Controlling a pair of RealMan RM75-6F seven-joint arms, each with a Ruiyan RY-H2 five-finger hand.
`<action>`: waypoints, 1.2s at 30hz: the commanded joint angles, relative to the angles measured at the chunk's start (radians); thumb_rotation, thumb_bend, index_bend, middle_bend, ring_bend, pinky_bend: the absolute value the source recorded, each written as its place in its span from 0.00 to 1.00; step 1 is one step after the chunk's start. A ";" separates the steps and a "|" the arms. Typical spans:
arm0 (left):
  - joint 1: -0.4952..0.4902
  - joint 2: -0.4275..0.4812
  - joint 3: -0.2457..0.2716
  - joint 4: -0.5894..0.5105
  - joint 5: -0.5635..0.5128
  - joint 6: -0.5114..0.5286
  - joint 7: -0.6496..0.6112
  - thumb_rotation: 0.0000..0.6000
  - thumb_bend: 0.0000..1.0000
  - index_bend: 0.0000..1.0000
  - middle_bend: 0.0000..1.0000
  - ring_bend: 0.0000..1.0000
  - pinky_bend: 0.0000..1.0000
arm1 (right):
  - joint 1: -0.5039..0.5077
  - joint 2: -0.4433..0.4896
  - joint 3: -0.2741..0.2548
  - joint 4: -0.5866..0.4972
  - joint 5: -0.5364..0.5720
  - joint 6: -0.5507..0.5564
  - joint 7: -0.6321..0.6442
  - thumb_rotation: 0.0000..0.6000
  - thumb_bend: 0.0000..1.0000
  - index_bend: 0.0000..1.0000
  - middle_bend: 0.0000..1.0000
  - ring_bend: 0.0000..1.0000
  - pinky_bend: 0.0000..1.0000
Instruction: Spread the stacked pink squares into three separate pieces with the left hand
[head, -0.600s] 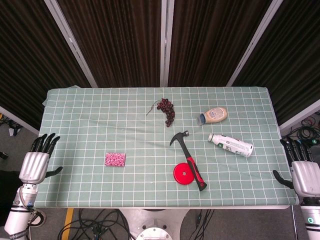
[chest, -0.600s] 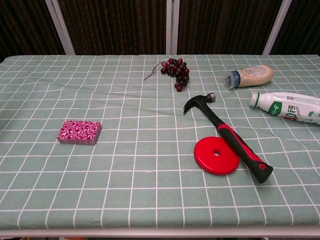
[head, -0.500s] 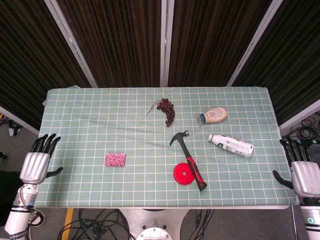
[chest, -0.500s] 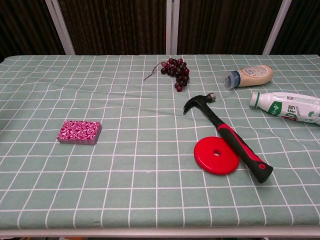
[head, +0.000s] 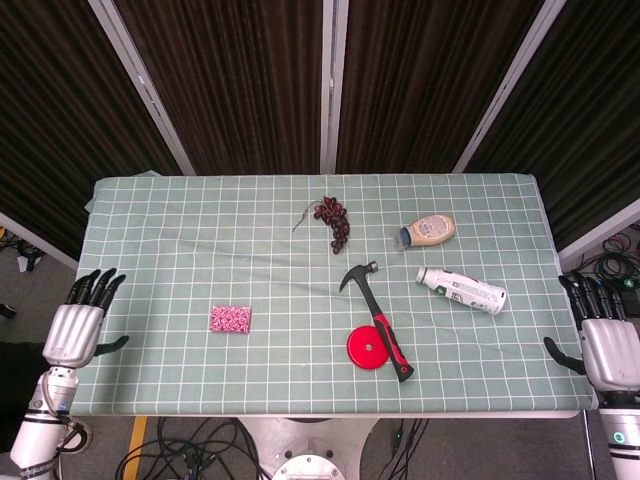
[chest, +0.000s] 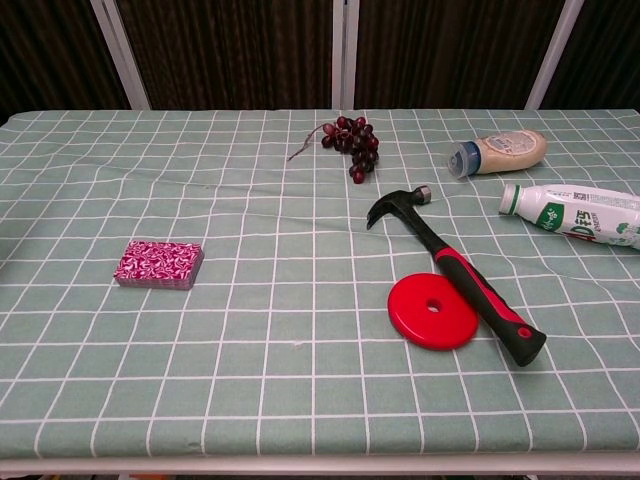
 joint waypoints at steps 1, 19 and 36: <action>-0.001 -0.015 0.006 0.020 0.003 -0.005 -0.005 1.00 0.00 0.10 0.06 0.00 0.10 | 0.002 0.007 0.002 -0.001 0.000 -0.001 0.001 1.00 0.16 0.00 0.00 0.00 0.00; -0.143 -0.085 0.010 0.045 0.041 -0.192 -0.026 1.00 0.00 0.10 0.08 0.00 0.10 | 0.004 0.021 0.011 -0.009 0.032 -0.012 -0.014 1.00 0.17 0.00 0.00 0.00 0.00; -0.271 -0.174 -0.005 0.030 -0.018 -0.382 -0.058 1.00 0.00 0.10 0.09 0.00 0.10 | 0.015 0.009 0.013 0.000 0.054 -0.039 -0.015 1.00 0.17 0.00 0.00 0.00 0.00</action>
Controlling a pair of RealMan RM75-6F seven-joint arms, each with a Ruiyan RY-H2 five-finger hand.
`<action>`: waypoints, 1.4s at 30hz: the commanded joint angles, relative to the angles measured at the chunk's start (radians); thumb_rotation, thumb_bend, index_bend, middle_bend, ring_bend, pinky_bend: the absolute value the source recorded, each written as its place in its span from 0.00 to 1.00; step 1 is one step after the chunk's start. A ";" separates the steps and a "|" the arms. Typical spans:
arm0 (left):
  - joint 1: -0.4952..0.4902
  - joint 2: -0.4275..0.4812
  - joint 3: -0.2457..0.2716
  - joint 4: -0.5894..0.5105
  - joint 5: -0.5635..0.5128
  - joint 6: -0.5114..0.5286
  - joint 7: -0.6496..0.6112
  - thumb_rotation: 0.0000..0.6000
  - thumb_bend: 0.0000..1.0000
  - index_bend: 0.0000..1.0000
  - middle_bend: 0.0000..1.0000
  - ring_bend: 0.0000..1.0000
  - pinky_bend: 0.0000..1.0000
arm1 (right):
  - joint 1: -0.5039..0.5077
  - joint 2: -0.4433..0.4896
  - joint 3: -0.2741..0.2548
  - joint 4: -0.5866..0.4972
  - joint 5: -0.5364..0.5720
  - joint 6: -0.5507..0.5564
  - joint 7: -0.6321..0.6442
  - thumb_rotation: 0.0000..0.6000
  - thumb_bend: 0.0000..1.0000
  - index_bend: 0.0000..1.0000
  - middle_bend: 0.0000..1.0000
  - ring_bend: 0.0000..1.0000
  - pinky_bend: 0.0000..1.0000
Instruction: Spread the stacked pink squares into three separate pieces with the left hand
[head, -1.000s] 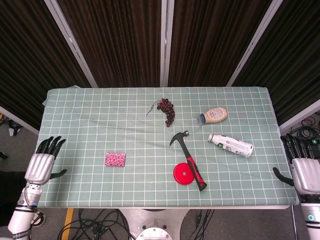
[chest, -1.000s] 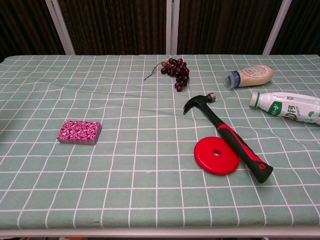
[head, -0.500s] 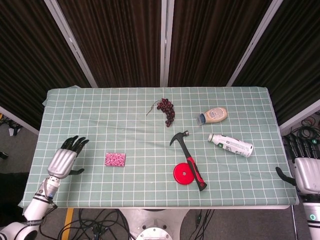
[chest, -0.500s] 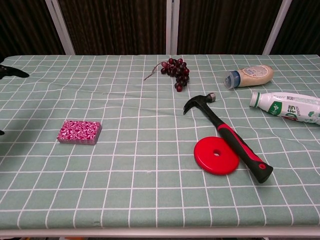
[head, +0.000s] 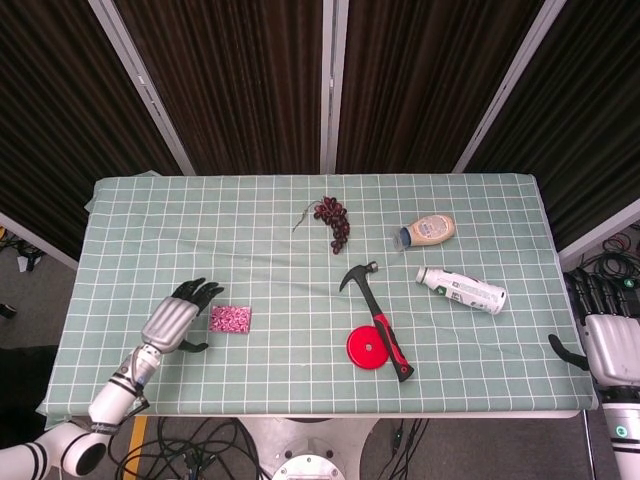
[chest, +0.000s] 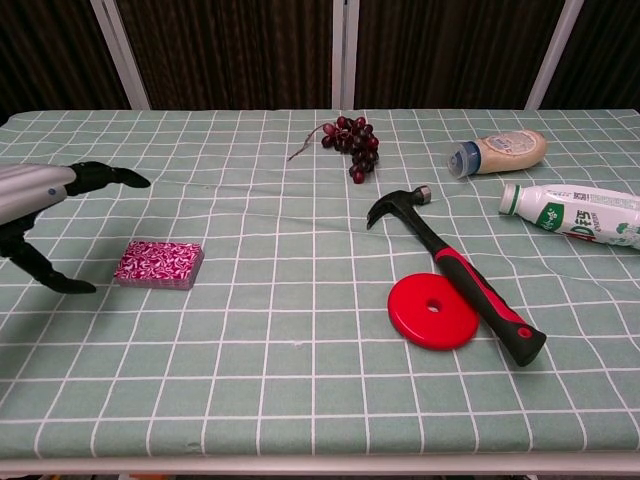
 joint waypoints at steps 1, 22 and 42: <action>-0.028 -0.026 -0.007 0.016 -0.016 -0.033 -0.007 1.00 0.00 0.10 0.09 0.00 0.10 | 0.000 -0.001 0.001 0.001 0.002 0.000 0.002 1.00 0.17 0.00 0.00 0.00 0.00; -0.086 -0.125 -0.018 0.092 -0.086 -0.078 0.065 1.00 0.00 0.13 0.22 0.02 0.10 | 0.002 -0.012 -0.003 0.023 0.010 -0.015 0.020 1.00 0.17 0.00 0.00 0.00 0.00; -0.099 -0.156 -0.013 0.126 -0.099 -0.057 0.088 1.00 0.10 0.16 0.31 0.07 0.10 | 0.005 -0.019 -0.002 0.036 0.028 -0.031 0.025 1.00 0.17 0.00 0.00 0.00 0.00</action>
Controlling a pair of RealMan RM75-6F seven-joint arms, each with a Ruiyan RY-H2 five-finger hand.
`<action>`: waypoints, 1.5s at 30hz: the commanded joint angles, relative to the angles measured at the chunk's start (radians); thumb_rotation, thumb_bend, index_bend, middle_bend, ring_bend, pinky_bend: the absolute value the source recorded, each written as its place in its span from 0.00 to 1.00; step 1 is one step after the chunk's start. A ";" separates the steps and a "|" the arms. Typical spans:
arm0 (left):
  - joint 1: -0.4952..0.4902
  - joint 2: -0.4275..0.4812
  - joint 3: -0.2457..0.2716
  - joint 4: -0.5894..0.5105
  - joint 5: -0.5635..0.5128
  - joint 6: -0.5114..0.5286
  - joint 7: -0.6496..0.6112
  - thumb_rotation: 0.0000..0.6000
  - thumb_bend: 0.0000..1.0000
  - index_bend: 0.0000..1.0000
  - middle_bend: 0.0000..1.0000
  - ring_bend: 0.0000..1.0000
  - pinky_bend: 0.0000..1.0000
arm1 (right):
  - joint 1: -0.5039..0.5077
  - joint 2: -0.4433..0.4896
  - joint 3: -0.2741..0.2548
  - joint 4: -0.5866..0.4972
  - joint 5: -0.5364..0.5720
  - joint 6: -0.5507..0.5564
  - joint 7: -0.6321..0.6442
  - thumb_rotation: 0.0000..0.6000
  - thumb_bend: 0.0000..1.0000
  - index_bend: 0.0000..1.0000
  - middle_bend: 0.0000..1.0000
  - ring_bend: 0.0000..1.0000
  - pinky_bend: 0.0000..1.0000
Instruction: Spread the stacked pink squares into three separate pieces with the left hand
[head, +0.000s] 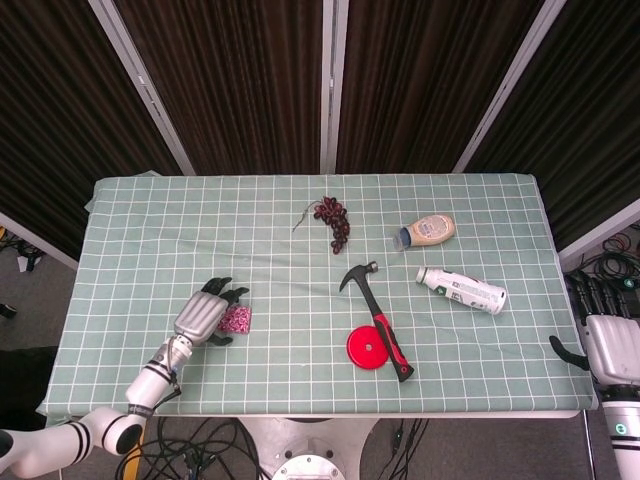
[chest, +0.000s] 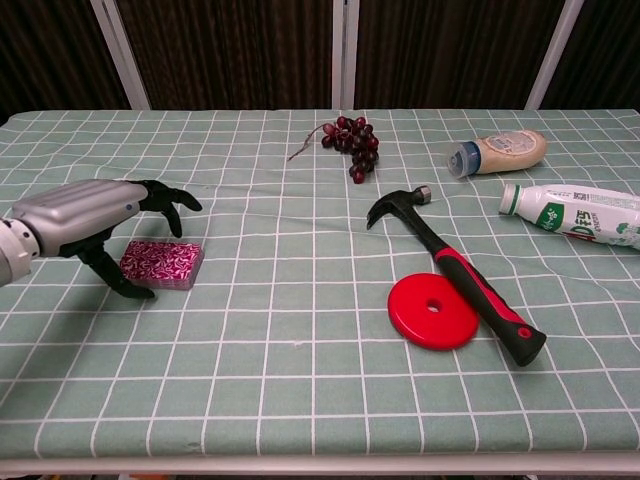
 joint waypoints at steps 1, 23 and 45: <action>-0.001 0.000 0.001 0.000 -0.003 -0.002 0.001 1.00 0.11 0.16 0.31 0.07 0.10 | 0.000 0.000 0.000 0.001 0.001 -0.001 0.001 1.00 0.17 0.00 0.00 0.00 0.00; -0.011 -0.005 0.000 0.013 -0.026 -0.008 0.004 1.00 0.16 0.17 0.35 0.07 0.10 | 0.001 -0.003 0.000 0.006 0.007 -0.006 0.000 1.00 0.17 0.00 0.00 0.00 0.00; -0.009 -0.014 0.004 0.021 -0.015 0.021 0.001 1.00 0.19 0.20 0.41 0.12 0.10 | 0.000 -0.006 0.000 0.012 0.009 -0.008 0.004 1.00 0.17 0.00 0.00 0.00 0.00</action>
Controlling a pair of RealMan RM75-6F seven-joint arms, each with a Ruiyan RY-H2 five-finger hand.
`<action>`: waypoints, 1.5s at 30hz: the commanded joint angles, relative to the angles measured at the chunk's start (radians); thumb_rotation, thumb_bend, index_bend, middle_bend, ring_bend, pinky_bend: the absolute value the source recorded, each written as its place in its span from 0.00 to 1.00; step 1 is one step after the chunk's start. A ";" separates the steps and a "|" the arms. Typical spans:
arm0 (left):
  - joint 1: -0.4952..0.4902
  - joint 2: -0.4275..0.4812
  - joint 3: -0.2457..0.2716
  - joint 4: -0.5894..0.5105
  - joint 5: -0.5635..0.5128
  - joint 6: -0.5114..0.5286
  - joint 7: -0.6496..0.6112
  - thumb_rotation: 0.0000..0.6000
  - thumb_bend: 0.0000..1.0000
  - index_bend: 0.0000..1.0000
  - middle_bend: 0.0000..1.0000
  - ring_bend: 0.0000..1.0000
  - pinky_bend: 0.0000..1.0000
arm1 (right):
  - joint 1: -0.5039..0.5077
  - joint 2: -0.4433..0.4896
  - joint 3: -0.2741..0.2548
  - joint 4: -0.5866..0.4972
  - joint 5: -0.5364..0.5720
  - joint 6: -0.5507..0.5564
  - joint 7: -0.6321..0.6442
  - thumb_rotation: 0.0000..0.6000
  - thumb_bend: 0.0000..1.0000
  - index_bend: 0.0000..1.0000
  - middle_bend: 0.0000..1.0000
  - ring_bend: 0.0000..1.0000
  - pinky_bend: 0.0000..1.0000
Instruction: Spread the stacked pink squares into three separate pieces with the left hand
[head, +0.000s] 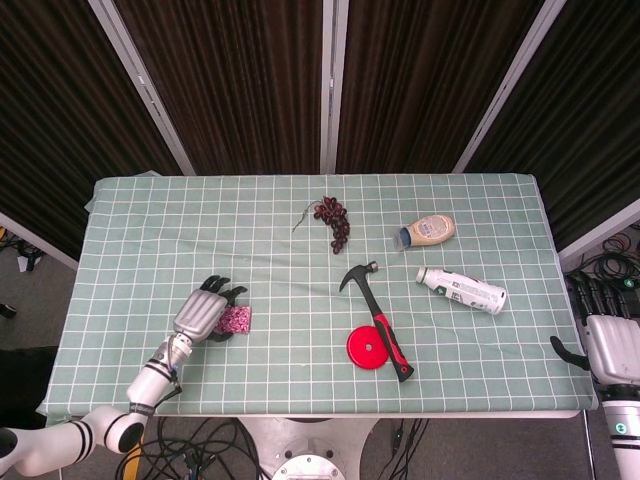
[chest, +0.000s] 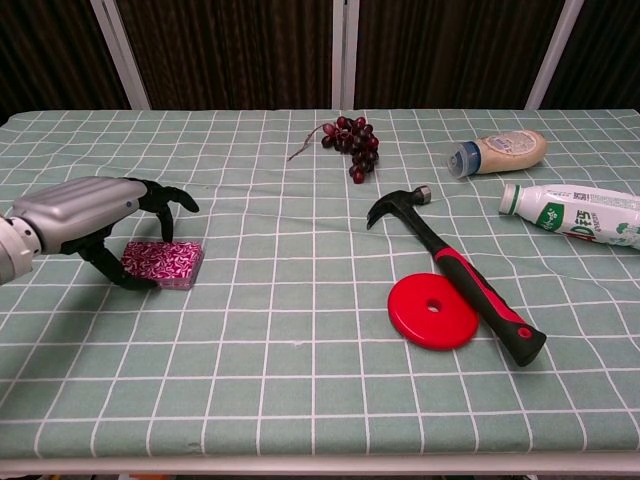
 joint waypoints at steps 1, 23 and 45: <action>0.000 0.000 -0.001 0.001 0.004 0.005 -0.004 1.00 0.19 0.20 0.41 0.12 0.10 | -0.001 0.000 0.000 0.001 -0.001 0.001 0.001 1.00 0.17 0.00 0.00 0.00 0.00; -0.004 0.058 -0.019 -0.050 -0.005 0.015 -0.008 1.00 0.22 0.21 0.44 0.12 0.10 | 0.001 0.002 0.001 -0.003 -0.001 0.001 -0.002 1.00 0.17 0.00 0.00 0.00 0.00; 0.007 0.069 -0.048 0.126 -0.051 -0.004 -0.150 1.00 0.22 0.21 0.44 0.13 0.10 | 0.003 0.003 0.000 -0.028 -0.004 0.006 -0.036 1.00 0.17 0.00 0.00 0.00 0.00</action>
